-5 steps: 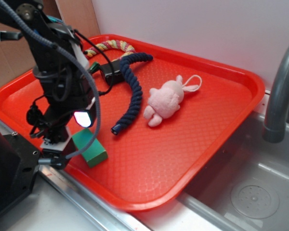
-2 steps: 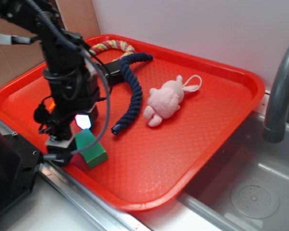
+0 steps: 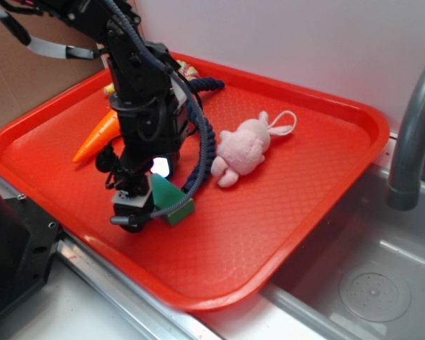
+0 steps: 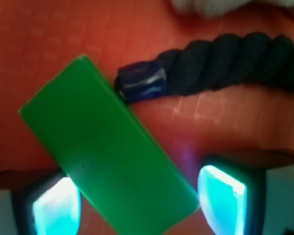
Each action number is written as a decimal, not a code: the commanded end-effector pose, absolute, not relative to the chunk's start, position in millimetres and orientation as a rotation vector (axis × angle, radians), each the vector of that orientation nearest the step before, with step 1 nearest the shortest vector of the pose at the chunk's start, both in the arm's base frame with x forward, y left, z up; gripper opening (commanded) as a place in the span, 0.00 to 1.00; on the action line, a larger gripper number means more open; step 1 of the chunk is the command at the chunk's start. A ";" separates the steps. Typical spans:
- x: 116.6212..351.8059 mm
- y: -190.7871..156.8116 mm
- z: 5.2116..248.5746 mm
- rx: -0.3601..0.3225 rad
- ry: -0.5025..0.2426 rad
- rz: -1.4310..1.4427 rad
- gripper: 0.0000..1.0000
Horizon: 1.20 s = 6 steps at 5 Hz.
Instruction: Grab the green block.
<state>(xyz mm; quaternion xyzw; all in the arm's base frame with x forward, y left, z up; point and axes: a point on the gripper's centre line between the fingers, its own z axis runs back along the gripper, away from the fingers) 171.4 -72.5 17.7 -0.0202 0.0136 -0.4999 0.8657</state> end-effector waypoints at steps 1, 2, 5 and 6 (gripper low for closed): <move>162.6 -85.6 13.9 -0.057 0.045 -1.122 1.00; 160.9 -94.2 13.2 -0.054 0.046 -1.187 1.00; 152.4 -102.9 12.1 -0.007 0.085 -1.196 0.00; 149.2 -84.2 39.4 -0.012 0.045 -1.033 0.00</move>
